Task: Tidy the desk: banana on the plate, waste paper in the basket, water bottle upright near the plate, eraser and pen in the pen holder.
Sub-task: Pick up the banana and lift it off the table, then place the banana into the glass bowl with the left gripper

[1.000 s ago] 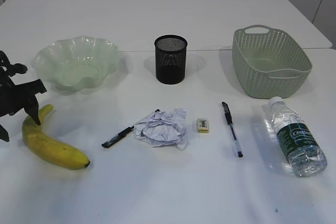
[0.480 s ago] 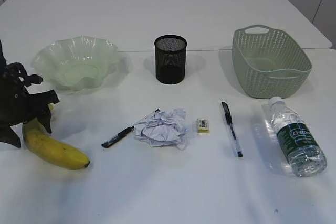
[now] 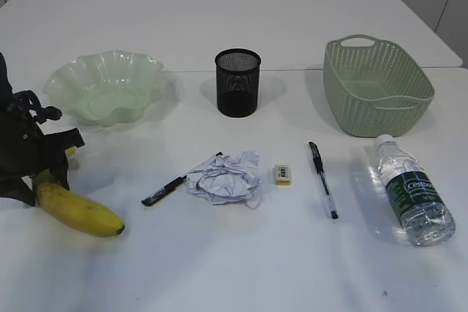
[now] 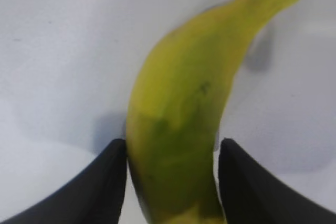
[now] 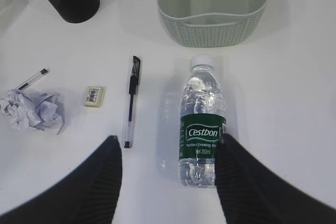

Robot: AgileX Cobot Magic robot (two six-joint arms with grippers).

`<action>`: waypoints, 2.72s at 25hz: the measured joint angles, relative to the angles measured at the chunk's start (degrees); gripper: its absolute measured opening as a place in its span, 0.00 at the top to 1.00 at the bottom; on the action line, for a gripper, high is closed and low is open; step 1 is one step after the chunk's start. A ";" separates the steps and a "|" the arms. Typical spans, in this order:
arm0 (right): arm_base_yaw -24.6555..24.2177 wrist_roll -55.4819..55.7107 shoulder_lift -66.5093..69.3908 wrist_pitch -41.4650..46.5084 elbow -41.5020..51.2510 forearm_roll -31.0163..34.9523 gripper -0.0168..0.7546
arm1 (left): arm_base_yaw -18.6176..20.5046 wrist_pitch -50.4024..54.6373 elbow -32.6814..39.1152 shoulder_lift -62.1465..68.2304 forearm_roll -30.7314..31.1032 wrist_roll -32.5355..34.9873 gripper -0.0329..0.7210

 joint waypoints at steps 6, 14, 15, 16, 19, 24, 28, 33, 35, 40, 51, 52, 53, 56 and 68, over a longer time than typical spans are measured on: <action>0.00 0.00 0.00 0.00 0.00 0.00 0.43 | 0.00 0.11 0.00 0.00 0.00 -0.10 0.58; 0.00 -0.12 0.00 0.00 0.00 0.00 0.43 | 0.00 2.10 0.00 0.00 0.00 -0.10 0.60; 0.00 -0.12 0.00 0.00 0.00 0.00 0.43 | 0.00 2.41 0.00 -0.13 0.00 -0.10 0.60; 0.00 -0.12 0.00 0.00 0.00 0.00 0.43 | 0.00 2.83 0.00 -0.55 0.00 0.17 0.60; 0.00 -0.12 0.00 0.00 0.00 0.00 0.43 | 0.00 3.89 0.00 -3.03 0.00 0.62 0.60; 0.00 -0.12 0.00 0.00 0.00 0.00 0.43 | 0.00 4.58 -0.67 -8.23 0.00 0.75 0.60; 0.00 -0.12 0.00 0.00 0.00 0.00 0.43 | 0.00 2.98 -1.12 -11.71 0.00 0.77 0.60; 0.00 -0.12 0.00 0.13 0.00 0.00 0.43 | 0.00 2.85 -7.23 -12.06 0.00 0.77 0.60; 0.00 -0.12 0.00 0.37 0.00 0.00 0.43 | 0.00 2.75 -11.16 -11.46 0.09 0.77 0.60; 0.00 -0.24 0.00 1.16 0.00 0.00 0.43 | 0.00 5.79 -23.36 -5.52 0.24 0.77 0.60; 0.00 -0.24 0.00 1.98 0.00 0.00 0.43 | 0.10 14.55 -49.35 11.84 0.27 0.87 0.60; 0.00 -0.24 0.00 2.06 0.00 0.00 0.43 | 0.35 15.34 -51.58 13.40 0.27 0.87 0.60; 0.00 -0.24 0.00 2.11 0.00 0.00 0.43 | 0.57 16.11 -53.65 14.89 0.15 0.87 0.60; 0.00 -0.24 0.00 2.70 0.00 0.00 0.43 | 1.96 18.60 -58.67 18.91 -1.76 0.87 0.60; 0.00 -0.24 0.00 3.58 0.00 0.00 0.43 | 6.28 20.72 -62.88 25.85 -6.89 0.87 0.60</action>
